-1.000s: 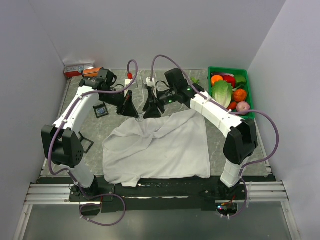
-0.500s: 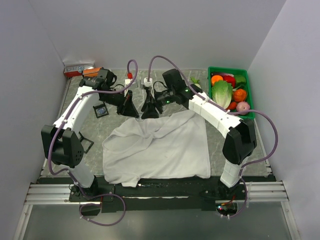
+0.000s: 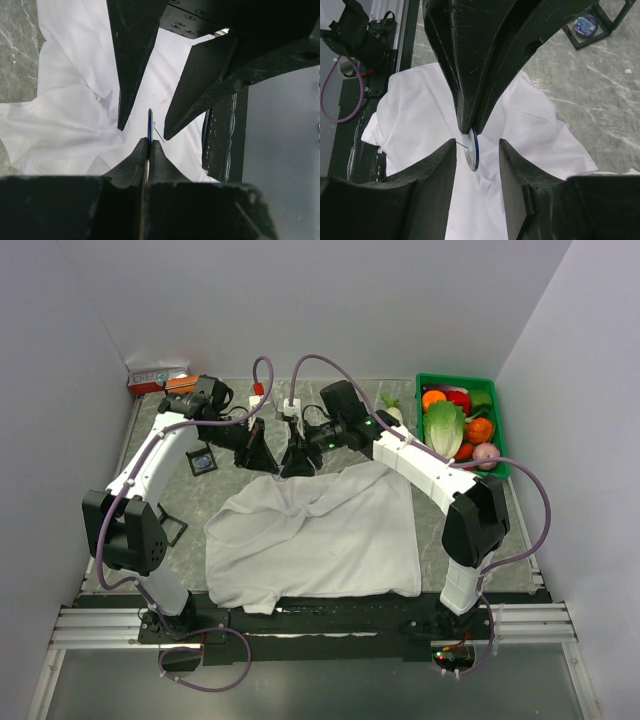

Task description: Remove the brooch from the garment

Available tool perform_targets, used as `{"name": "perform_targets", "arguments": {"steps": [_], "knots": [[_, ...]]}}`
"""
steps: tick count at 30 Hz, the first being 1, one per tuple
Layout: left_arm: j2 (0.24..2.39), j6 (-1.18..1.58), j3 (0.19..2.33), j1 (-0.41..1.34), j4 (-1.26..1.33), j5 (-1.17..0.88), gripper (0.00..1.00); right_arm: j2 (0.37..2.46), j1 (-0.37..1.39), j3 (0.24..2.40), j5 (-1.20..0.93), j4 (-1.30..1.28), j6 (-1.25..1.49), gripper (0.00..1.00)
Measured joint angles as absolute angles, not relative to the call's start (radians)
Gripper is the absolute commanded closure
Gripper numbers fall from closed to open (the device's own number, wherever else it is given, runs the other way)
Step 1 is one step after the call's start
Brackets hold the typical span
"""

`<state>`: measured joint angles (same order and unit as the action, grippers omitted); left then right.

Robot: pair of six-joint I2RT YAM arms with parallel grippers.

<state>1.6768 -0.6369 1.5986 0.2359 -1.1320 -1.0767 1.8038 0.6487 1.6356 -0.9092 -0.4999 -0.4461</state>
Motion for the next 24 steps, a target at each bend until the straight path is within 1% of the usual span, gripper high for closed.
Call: {"name": "perform_targets", "arguments": {"steps": [9, 24], "knots": [[1.677, -0.630, 1.599, 0.236, -1.125, -1.077, 0.99, 1.804, 0.649, 1.636, -0.902, -0.499, -0.444, 0.62], [1.677, -0.597, 1.593, 0.232, -1.104, -1.079, 0.99, 1.804, 0.657, 1.629, -0.880, -0.492, -0.435, 0.71]]}}
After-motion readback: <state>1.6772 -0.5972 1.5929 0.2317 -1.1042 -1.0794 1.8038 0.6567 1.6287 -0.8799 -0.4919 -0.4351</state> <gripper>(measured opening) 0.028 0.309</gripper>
